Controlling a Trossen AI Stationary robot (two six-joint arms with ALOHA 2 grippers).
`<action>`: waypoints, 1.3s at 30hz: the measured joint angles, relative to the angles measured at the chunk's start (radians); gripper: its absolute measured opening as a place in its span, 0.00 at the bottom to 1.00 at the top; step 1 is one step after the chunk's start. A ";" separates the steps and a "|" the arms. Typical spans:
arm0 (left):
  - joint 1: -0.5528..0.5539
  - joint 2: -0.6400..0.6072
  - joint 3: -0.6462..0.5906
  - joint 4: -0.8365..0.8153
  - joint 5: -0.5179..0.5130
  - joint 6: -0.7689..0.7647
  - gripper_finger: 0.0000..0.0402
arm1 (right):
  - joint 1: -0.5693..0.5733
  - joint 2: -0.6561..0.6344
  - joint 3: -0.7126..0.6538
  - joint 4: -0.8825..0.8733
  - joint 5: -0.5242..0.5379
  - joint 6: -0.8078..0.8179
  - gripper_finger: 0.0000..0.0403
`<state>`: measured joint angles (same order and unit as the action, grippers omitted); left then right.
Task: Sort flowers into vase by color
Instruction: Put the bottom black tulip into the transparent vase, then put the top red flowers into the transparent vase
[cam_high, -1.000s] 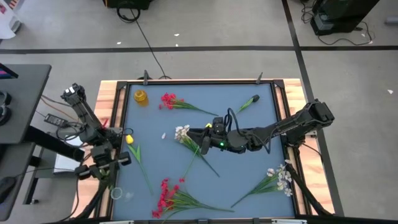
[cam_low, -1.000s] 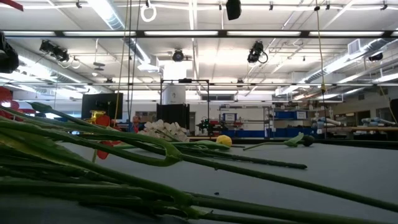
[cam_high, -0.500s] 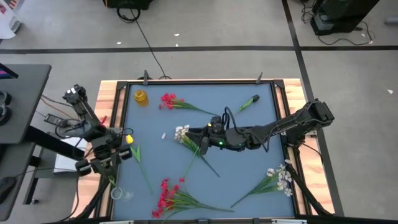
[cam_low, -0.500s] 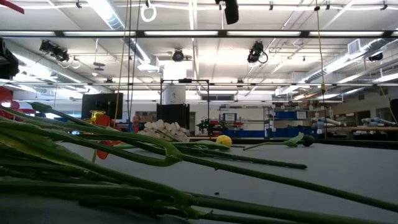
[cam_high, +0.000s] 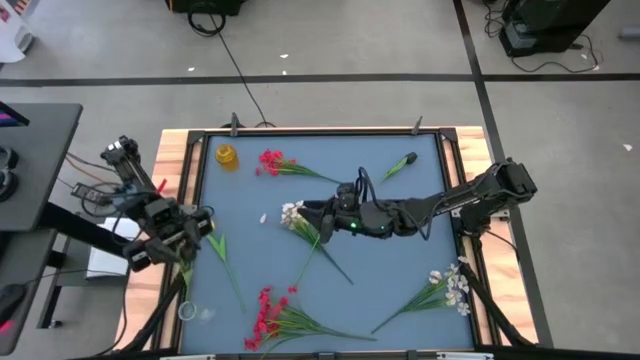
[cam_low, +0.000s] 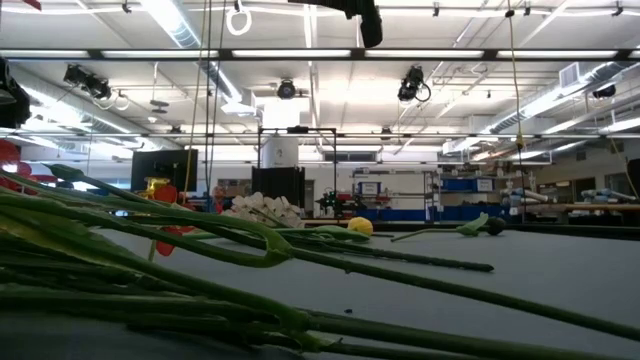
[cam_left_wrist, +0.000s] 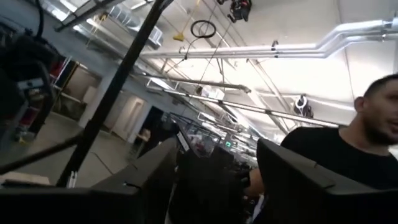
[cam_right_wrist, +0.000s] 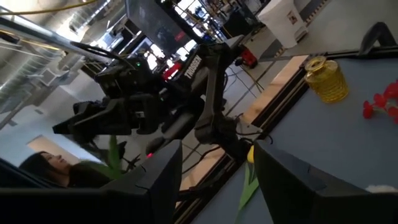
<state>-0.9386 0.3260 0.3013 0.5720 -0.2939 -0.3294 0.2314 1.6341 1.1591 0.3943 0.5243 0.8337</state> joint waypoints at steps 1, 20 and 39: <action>0.000 0.001 0.007 -0.002 0.000 0.016 0.59 | 0.000 0.000 0.000 0.000 -0.001 0.000 0.51; 0.000 -0.013 0.061 -0.022 -0.218 0.081 0.59 | -0.002 -0.001 0.000 0.111 0.067 -0.129 0.51; 0.000 -0.221 0.062 -0.281 -0.642 0.135 0.59 | -0.164 0.000 0.000 -0.308 -0.153 0.178 0.51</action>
<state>-0.9390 0.1046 0.3629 0.2911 -0.9358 -0.1941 0.0677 1.6337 1.1595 0.0866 0.3710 1.0114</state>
